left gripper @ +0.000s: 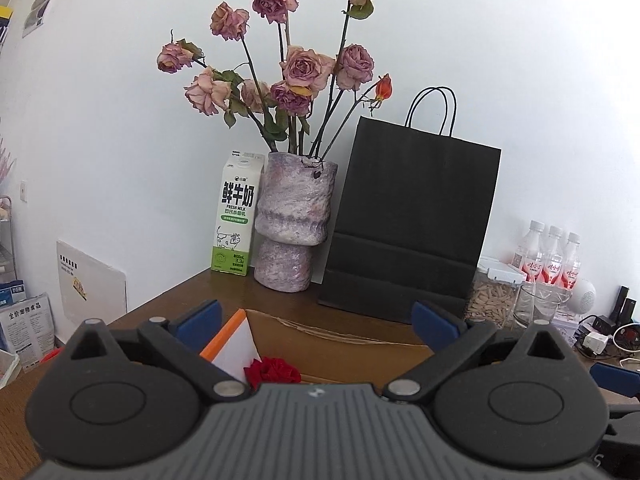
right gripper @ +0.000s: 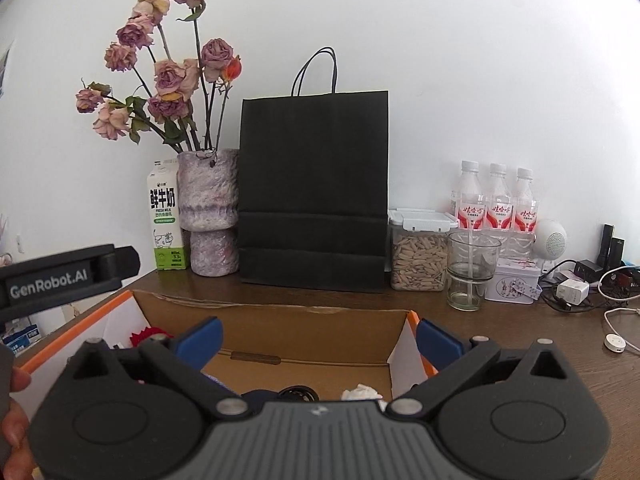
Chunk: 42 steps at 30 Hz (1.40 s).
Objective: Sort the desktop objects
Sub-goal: 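Lower both tools into the box and open them, releasing cap and tissue, then move both tools out of the box back over the table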
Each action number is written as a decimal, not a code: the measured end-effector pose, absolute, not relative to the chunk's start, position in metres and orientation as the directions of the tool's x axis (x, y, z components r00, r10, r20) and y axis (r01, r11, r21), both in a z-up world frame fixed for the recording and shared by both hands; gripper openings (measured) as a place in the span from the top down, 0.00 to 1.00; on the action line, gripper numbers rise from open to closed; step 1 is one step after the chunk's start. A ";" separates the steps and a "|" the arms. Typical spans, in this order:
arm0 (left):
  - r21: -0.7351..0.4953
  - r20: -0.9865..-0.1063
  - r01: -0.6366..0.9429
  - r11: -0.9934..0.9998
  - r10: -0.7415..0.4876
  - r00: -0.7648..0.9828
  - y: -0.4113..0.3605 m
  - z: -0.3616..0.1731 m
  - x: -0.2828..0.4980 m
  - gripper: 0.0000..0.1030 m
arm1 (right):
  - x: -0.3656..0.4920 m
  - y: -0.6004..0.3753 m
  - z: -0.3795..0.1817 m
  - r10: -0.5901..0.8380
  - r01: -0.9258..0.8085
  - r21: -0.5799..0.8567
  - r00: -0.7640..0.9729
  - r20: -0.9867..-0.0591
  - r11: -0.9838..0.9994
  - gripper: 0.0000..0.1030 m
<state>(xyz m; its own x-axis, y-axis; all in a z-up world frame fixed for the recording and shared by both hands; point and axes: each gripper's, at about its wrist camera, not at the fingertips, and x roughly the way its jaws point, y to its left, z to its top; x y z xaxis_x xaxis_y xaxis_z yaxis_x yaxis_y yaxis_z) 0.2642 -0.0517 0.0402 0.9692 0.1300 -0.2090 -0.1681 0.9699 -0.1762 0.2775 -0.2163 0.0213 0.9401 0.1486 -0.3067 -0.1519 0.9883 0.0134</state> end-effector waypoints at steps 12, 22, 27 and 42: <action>-0.179 -0.218 -0.158 0.971 0.118 0.969 -0.052 0.039 0.261 0.00 | 0.277 -0.221 0.020 0.131 -0.123 0.043 0.939 -0.317 0.991 0.00; -0.135 -0.206 -0.127 0.983 0.097 0.974 -0.056 0.037 0.243 0.00 | 0.261 -0.222 0.017 0.121 -0.110 0.051 0.932 -0.343 0.993 0.00; -0.156 -0.221 -0.113 0.981 0.077 0.972 -0.052 0.034 0.238 0.00 | 0.250 -0.225 0.015 0.107 -0.093 0.058 0.934 -0.341 0.994 0.00; -0.106 -0.194 -0.111 0.988 0.089 0.977 -0.043 0.016 0.196 0.00 | 0.217 -0.232 0.001 0.092 -0.077 0.061 0.946 -0.312 0.995 0.00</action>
<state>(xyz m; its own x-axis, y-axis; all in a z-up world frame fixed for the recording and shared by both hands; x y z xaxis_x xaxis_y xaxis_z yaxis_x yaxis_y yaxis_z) 0.1959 -0.0435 0.0159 0.9769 0.0891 -0.1943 -0.1113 0.9881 -0.1064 0.2173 -0.2316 0.0014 0.9457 0.0917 -0.3117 -0.0766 0.9952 0.0605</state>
